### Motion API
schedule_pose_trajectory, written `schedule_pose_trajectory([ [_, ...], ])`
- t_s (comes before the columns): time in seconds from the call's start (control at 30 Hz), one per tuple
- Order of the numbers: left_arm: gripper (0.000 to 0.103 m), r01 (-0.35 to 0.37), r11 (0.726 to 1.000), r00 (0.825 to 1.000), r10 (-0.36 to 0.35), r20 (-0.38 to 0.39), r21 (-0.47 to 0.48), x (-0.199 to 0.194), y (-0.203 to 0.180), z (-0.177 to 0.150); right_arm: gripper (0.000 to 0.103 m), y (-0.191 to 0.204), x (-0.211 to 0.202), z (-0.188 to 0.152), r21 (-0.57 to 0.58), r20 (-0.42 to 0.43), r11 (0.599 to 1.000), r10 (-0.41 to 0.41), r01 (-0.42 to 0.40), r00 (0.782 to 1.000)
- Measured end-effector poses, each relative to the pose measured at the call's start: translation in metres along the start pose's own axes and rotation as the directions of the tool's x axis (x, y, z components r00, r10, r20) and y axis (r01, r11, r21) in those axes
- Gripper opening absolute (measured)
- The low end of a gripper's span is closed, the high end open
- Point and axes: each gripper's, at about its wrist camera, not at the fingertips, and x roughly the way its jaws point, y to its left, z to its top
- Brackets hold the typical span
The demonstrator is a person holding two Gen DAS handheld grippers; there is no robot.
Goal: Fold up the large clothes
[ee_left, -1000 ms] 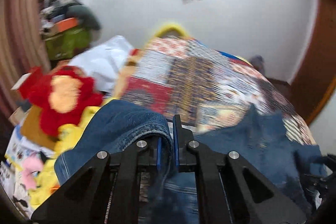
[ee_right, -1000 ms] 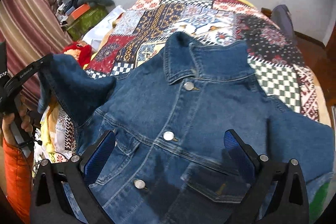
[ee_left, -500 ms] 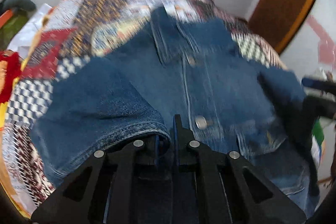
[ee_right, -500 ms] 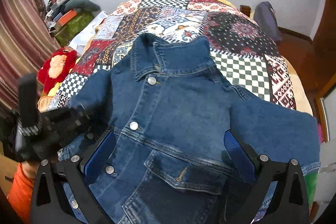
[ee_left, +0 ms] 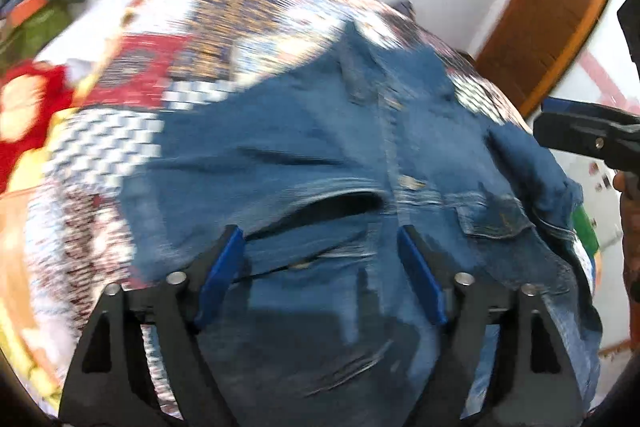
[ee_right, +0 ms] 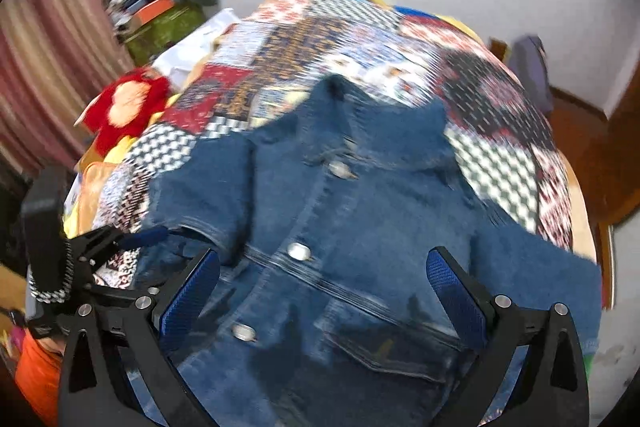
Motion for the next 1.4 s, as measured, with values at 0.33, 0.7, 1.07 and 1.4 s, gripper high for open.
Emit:
schedule_pose_trajectory([
  [0.33,0.088,-0.189,0.964,0.980,0.196,0.020,-0.186,-0.042,0.114,-0.052,0.103,0.134,0.049,0.018,-0.275,-0.050,0.959,0.052,-0.063,0.997],
  [0.7,0.088,-0.199,0.934,0.980,0.188,-0.065,-0.297,-0.015,0.162,-0.092,0.100,0.222,0.165,0.010,-0.422,-0.252,0.900,-0.001,-0.109,0.968],
  [1.07,0.088,-0.188,0.928,0.982,0.166,-0.094,-0.321,0.007,0.168,-0.094,0.070,0.236,0.217,0.002,-0.537,-0.219,0.841,-0.062,-0.067,0.974],
  [1.4,0.088,-0.187,0.940,0.982,0.170,-0.082,-0.286,-0.002,0.150,-0.082,0.015,0.208,0.175,0.023,-0.405,-0.136,0.910,0.035,-0.087,0.990],
])
